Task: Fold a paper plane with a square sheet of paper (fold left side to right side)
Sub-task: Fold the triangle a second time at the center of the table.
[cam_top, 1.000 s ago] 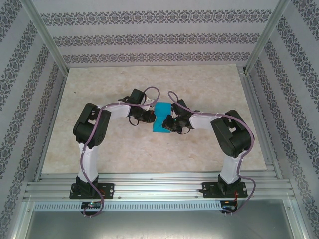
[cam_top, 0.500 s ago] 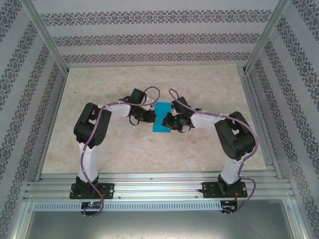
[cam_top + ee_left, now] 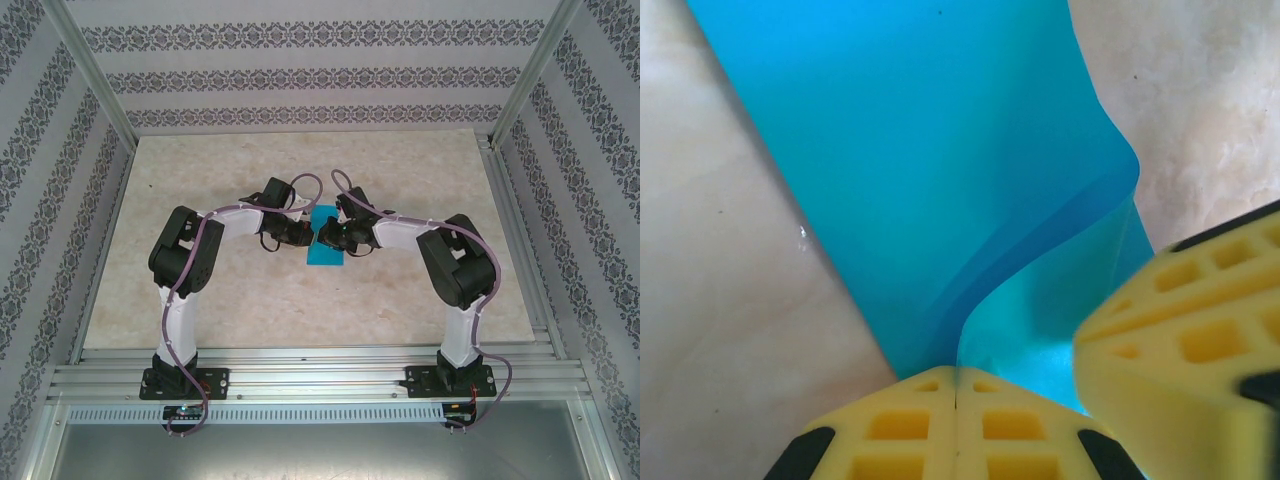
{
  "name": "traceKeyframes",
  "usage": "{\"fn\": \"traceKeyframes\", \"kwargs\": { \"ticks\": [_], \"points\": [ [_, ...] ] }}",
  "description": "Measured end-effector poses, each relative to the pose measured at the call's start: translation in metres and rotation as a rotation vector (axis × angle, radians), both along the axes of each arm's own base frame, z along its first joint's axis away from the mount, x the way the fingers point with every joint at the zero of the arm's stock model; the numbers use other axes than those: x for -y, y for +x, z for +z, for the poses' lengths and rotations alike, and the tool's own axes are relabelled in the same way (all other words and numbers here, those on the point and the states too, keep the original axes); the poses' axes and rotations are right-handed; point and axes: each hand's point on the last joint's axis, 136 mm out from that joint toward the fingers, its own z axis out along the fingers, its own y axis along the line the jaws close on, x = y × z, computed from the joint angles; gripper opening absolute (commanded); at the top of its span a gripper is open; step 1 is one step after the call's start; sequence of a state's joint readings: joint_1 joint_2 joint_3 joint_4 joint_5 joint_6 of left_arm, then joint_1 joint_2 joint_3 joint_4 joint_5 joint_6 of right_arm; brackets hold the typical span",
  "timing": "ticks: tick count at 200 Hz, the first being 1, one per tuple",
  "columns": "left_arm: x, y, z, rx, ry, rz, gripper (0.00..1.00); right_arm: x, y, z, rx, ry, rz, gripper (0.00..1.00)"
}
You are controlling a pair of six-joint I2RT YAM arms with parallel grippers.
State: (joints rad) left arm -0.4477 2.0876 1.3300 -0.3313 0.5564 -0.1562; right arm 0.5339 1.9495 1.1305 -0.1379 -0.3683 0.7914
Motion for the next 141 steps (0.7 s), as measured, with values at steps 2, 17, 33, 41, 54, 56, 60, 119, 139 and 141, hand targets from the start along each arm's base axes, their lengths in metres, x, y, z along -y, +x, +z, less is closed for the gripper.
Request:
{"fn": "traceKeyframes", "kwargs": {
  "ticks": [2, 17, 33, 41, 54, 56, 60, 119, 139, 141],
  "points": [
    [0.0, 0.0, 0.0, 0.0, 0.0, 0.0, 0.03, 0.0, 0.0, -0.001, -0.002, -0.001, 0.0, 0.13],
    [0.0, 0.0, 0.0, 0.001, 0.001, -0.002, 0.03, 0.001, -0.001, -0.007, -0.013, -0.009, 0.0, 0.13],
    [0.0, 0.0, 0.0, 0.003, 0.001, -0.004, 0.03, 0.002, -0.002, -0.009, -0.02, -0.015, -0.001, 0.13],
    [0.0, 0.0, 0.0, 0.004, 0.001, -0.005, 0.03, 0.002, -0.002, -0.01, -0.021, -0.018, -0.003, 0.13],
    [0.0, 0.0, 0.0, 0.004, 0.001, -0.005, 0.03, 0.004, -0.003, -0.011, -0.024, -0.027, -0.006, 0.13],
    [0.0, 0.0, 0.0, 0.004, 0.001, -0.005, 0.03, 0.004, -0.003, -0.011, -0.024, -0.027, -0.006, 0.13],
    [0.0, 0.0, 0.0, 0.004, 0.001, -0.005, 0.03, 0.005, -0.003, -0.012, -0.025, -0.032, -0.008, 0.13],
    [0.002, 0.002, -0.001, -0.001, 0.0, -0.008, 0.03, 0.009, -0.003, -0.014, -0.027, -0.055, -0.013, 0.13],
    [0.003, 0.002, 0.0, 0.0, 0.0, -0.009, 0.05, 0.01, -0.004, -0.015, -0.027, -0.06, -0.015, 0.13],
    [0.003, 0.002, 0.0, 0.0, 0.0, -0.009, 0.05, 0.01, -0.003, -0.015, -0.027, -0.061, -0.016, 0.13]
  ]
}}
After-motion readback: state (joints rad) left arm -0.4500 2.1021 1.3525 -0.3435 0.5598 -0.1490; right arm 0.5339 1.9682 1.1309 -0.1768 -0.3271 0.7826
